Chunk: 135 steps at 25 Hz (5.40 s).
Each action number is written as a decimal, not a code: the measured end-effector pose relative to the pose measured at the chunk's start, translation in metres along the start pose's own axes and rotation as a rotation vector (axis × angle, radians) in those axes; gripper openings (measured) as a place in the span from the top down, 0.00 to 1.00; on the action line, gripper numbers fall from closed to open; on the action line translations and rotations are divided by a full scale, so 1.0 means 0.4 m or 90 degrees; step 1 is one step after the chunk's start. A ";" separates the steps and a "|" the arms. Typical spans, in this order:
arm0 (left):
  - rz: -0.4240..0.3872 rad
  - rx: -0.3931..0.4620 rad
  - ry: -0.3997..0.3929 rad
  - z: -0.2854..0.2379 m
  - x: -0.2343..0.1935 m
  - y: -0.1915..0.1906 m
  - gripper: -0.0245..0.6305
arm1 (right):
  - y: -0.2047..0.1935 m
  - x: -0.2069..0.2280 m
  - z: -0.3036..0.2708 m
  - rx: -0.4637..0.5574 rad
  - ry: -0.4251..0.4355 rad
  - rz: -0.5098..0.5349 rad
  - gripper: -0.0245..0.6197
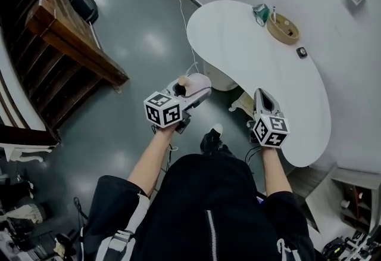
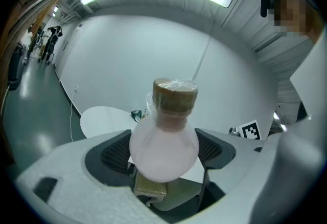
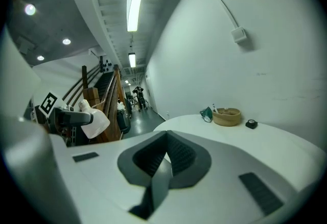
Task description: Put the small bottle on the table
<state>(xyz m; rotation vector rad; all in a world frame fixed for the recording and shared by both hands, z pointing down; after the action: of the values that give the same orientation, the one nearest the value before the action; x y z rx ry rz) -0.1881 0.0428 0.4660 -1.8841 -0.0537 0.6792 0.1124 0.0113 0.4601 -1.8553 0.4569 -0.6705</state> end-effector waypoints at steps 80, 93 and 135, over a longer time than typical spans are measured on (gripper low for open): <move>-0.268 -0.384 -0.076 -1.375 -0.490 0.032 0.37 | 0.124 0.537 -0.476 -0.048 -0.351 -0.178 0.96; -0.339 -0.381 -0.069 -1.401 -0.470 0.006 0.37 | 0.113 0.556 -0.460 -0.061 -0.349 -0.184 0.96; -0.306 -0.037 -0.062 -0.992 -0.375 0.374 0.96 | 0.233 0.472 -0.651 0.025 -0.175 -0.027 0.96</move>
<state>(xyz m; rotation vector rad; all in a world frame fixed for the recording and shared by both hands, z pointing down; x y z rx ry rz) -0.1652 -0.4049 0.5021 -1.7975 -0.5749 0.4386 0.0912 -0.3216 0.4907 -1.8900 0.2231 -0.4399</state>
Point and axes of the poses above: the fingertips, and each gripper's own axes: z backward along the fingers, x to its right, y out of its top, the point moved 9 cm from there along z, backward along the fingers, and after that the axes turned 9 degrees about y, right-handed, at the moved point
